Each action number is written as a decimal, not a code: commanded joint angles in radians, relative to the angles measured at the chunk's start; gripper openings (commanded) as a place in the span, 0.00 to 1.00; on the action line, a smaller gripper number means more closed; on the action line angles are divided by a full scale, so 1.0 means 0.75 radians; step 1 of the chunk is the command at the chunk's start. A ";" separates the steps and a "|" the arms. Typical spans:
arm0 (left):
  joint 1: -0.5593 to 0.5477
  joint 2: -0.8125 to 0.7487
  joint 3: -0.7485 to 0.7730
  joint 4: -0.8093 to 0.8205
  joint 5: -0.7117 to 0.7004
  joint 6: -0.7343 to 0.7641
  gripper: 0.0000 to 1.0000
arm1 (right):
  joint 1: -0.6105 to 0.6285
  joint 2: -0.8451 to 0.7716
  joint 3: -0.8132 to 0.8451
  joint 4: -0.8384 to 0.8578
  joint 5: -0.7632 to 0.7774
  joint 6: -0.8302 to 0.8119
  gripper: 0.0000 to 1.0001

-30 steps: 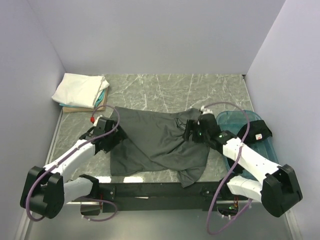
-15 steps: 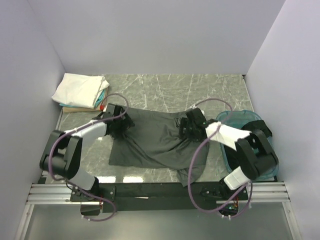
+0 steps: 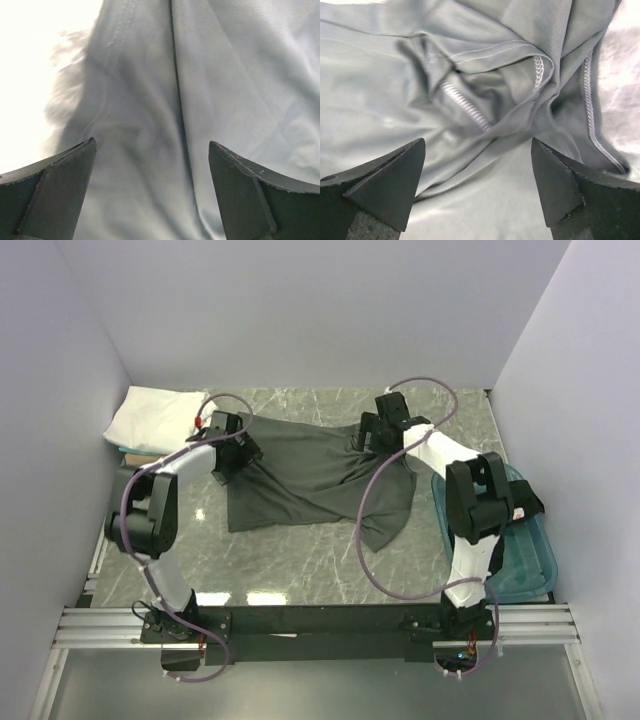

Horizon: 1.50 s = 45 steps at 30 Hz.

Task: Fold and stack the t-shirts
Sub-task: Flatten the tshirt out

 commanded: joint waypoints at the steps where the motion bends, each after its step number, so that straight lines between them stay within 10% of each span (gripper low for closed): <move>1: -0.001 -0.235 -0.055 -0.124 -0.111 0.017 0.99 | 0.035 -0.180 0.020 -0.063 0.052 -0.098 0.93; 12: -0.105 -0.859 -0.710 -0.277 -0.167 -0.278 1.00 | 0.123 -1.002 -0.802 0.095 0.198 0.121 0.93; 19: -0.107 -0.949 -0.890 -0.226 -0.177 -0.339 0.77 | 0.127 -1.413 -1.102 0.132 0.087 0.181 0.93; 29: -0.105 -0.802 -0.888 -0.085 -0.128 -0.331 0.53 | 0.131 -1.497 -1.219 0.050 0.044 0.187 0.93; 37: -0.105 -0.638 -0.813 -0.009 -0.093 -0.272 0.01 | 0.264 -1.465 -1.228 -0.026 0.036 0.158 0.93; 45: -0.107 -0.749 -0.829 -0.048 -0.177 -0.247 0.01 | 0.511 -1.258 -1.191 -0.040 0.181 0.246 0.81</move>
